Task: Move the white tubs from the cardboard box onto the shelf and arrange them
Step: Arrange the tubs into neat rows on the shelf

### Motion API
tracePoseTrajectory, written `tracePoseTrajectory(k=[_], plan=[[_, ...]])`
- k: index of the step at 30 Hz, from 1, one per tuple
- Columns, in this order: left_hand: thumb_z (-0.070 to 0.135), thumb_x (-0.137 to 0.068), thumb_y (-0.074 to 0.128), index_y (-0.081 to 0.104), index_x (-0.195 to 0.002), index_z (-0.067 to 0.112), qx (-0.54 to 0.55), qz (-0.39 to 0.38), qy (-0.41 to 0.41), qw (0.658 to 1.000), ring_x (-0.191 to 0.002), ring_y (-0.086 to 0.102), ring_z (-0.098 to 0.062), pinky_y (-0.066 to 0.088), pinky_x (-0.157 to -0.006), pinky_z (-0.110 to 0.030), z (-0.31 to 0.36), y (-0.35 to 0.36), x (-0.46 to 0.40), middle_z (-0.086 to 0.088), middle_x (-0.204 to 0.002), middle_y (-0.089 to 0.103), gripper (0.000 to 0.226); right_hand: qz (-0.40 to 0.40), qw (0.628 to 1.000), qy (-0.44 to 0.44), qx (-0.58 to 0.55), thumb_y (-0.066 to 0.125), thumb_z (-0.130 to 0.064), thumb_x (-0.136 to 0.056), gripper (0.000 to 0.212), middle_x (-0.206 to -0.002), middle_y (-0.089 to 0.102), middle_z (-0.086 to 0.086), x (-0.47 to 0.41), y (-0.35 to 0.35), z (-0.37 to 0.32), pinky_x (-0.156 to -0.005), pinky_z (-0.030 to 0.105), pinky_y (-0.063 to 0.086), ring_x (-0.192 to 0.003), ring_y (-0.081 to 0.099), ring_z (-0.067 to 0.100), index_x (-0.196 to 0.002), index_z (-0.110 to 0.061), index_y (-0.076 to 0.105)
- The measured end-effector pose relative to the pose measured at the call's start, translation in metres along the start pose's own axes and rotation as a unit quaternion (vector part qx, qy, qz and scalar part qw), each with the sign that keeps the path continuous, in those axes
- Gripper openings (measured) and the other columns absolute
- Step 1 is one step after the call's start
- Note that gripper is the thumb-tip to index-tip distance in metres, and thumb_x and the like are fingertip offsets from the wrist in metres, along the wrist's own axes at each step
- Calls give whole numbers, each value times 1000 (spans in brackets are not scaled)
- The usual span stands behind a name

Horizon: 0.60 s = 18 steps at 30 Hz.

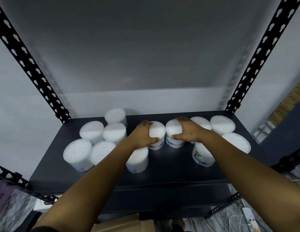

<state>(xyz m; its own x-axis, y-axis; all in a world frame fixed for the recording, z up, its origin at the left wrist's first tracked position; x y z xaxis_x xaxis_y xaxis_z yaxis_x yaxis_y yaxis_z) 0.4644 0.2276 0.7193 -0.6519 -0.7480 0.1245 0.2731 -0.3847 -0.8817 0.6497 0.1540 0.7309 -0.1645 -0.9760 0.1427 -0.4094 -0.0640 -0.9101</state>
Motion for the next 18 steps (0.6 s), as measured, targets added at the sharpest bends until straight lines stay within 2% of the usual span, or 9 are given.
tracePoseTrajectory(k=[18], plan=[[43, -84, 66, 25, -148, 14, 8, -6, -6, 1000, -143, 21, -25, 23, -115, -36, -1, 1, 0, -7, -157, 16, 82, 1, 1000, 6, -6, 72, -44, -78, 89, -151, 29, 10, 3, -1, -2, -110, 30, 28, -137, 32, 25, -146, -7, 27]])
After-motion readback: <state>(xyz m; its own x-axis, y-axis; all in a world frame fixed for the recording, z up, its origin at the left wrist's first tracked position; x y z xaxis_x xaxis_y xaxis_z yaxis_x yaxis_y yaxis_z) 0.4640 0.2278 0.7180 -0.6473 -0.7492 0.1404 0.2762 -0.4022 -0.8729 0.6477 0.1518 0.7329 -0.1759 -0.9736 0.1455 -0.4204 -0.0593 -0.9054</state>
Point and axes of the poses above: each hand's wrist, its own x-axis away from the middle knuckle, its own y-axis out of the palm, z = x × y, the point moved 4 cm from there along -x, towards the middle knuckle
